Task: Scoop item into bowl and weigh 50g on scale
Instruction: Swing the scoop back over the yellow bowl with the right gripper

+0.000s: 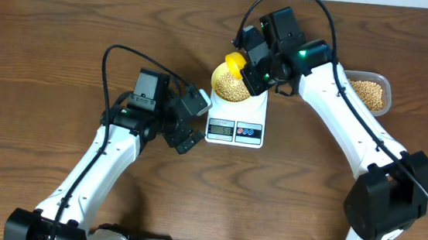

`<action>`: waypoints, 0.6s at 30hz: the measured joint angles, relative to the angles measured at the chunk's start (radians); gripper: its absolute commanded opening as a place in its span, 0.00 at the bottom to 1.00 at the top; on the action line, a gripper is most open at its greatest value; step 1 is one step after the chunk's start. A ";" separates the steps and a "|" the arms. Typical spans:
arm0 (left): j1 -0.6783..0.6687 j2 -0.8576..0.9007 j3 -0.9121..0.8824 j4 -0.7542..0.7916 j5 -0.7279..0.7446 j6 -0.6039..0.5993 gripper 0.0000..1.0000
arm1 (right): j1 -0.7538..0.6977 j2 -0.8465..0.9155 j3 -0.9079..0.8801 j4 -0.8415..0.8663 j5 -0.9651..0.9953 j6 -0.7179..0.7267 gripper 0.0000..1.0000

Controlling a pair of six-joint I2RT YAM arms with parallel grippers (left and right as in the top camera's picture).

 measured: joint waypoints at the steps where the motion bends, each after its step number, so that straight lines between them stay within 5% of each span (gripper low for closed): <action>1: 0.000 0.000 0.000 0.000 0.000 0.000 0.98 | 0.000 0.000 0.000 0.000 0.003 0.000 0.01; 18: 0.000 0.000 0.000 0.000 0.000 0.000 0.98 | 0.005 0.055 0.000 0.000 0.013 -0.015 0.01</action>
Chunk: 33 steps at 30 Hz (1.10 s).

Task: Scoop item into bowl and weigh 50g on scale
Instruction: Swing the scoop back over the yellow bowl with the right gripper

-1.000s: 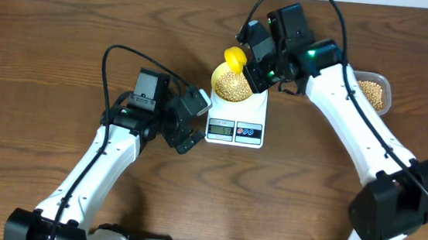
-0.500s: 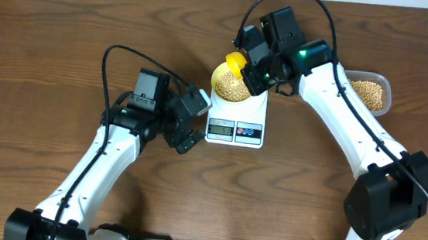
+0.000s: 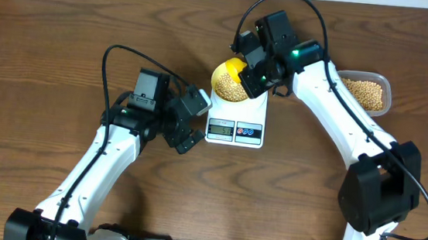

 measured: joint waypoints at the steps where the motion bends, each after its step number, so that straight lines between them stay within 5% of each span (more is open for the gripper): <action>1: 0.000 0.000 0.000 0.000 0.000 0.000 0.97 | 0.001 0.003 0.000 0.000 0.001 -0.001 0.01; 33: 0.000 0.000 0.000 0.000 0.000 0.000 0.98 | 0.005 0.025 -0.001 -0.022 0.071 -0.009 0.01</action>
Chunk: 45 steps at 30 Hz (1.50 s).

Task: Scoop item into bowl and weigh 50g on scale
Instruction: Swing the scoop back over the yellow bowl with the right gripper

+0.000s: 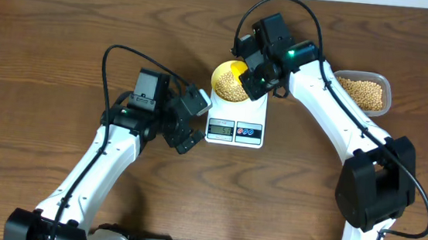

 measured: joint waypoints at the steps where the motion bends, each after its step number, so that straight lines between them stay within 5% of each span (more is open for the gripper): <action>1: 0.000 0.000 0.000 0.000 0.000 0.000 0.98 | 0.000 0.000 0.000 -0.008 0.001 0.000 0.01; 45: 0.000 0.000 0.000 0.000 0.000 0.000 0.97 | -0.007 0.000 0.000 -0.031 0.021 -0.023 0.01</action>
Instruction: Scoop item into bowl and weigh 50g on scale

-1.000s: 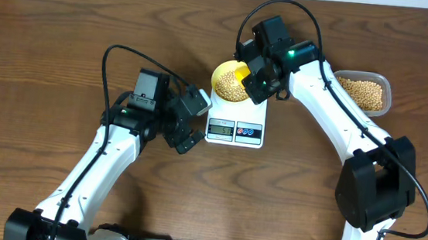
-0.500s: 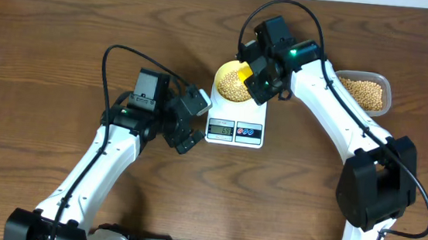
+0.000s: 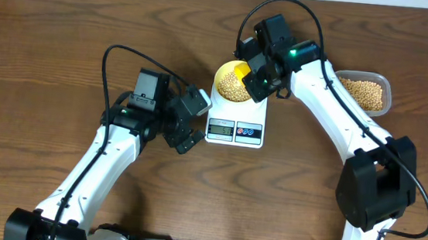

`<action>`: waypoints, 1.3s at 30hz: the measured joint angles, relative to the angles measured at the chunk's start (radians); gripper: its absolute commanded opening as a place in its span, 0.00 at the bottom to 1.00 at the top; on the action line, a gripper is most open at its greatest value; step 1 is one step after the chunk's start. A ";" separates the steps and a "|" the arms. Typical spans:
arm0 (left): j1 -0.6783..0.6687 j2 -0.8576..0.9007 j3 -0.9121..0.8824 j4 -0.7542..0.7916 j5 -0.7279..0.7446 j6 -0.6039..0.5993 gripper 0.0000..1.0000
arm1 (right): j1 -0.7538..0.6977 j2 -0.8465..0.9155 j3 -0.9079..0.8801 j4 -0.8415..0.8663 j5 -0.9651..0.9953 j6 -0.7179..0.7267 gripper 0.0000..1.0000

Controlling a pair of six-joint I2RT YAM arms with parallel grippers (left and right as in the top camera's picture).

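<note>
A yellow bowl (image 3: 228, 86) full of tan beans sits on the white scale (image 3: 235, 126) at the table's middle. My right gripper (image 3: 254, 71) is over the bowl's far right rim, shut on a yellow scoop (image 3: 242, 70) that dips into the bowl. The scoop's contents cannot be made out. My left gripper (image 3: 197, 122) rests open just left of the scale, with nothing between its fingers. The scale's display (image 3: 220, 128) is too small to read.
A clear tub (image 3: 365, 93) of the same tan beans stands at the right, behind the right arm. The left arm's black cable (image 3: 119, 53) loops over the table at the left. The rack's edge runs along the bottom.
The right gripper and scoop have shifted slightly right and lower over the bowl. The left arm has not moved.
The right gripper held the yellow scoop over the bowl's far rim. It then edged left and lower into the bowl, and stayed there with small shifts until now. The left gripper stood open beside the scale throughout.
</note>
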 measured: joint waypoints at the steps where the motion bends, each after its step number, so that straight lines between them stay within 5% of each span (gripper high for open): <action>1: 0.000 0.000 0.000 0.000 0.000 0.000 0.98 | 0.001 0.000 0.000 0.000 0.000 0.000 0.01; 39: 0.000 0.000 0.000 0.000 0.000 0.000 0.98 | 0.005 0.000 0.000 0.042 -0.023 0.000 0.01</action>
